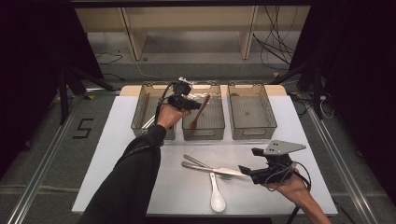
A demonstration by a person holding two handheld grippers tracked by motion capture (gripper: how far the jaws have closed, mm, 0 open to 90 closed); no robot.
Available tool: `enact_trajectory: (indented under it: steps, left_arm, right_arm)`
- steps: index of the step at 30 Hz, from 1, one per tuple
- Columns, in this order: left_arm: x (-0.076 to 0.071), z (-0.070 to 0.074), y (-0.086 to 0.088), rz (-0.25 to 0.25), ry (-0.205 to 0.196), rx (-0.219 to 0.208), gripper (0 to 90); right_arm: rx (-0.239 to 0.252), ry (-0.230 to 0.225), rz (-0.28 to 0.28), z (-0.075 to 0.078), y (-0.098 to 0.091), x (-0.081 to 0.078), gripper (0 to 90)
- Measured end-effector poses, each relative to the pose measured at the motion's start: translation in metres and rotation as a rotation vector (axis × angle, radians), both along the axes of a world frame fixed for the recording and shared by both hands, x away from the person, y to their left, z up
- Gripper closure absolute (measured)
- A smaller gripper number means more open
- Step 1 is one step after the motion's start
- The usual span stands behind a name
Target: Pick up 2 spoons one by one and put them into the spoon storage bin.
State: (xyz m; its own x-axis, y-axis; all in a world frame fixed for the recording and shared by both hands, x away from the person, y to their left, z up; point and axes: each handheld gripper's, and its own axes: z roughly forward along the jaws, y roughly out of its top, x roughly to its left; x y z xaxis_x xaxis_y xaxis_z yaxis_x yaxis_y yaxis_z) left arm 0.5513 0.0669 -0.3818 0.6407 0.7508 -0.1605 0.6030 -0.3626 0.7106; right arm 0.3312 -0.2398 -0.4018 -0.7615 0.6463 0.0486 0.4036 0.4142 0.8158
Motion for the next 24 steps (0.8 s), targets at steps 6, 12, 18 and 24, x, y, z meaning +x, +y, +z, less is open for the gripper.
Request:
enact_trajectory:
  steps: [6, 12, 18, 24]
  left_arm:
    - [-0.014, 0.009, 0.001, -0.063, -0.023, 0.027, 47.8]
    - [-0.037, 0.017, 0.005, -0.146, -0.042, 0.04, 36.6]
    - [-0.064, 0.019, 0.01, -0.225, -0.027, 0.024, 29.5]
    - [-0.088, 0.014, 0.015, -0.273, -0.045, 0.034, 25.9]
  right_arm:
    - [-0.001, -0.002, -0.002, 0.0, 0.0, 0.0, 21.9]
    - [-0.001, -0.001, -0.004, 0.0, 0.0, 0.0, 21.9]
    - [0.0, 0.001, -0.006, 0.0, 0.0, 0.0, 21.9]
    - [0.001, 0.002, -0.008, 0.0, 0.0, 0.0, 21.9]
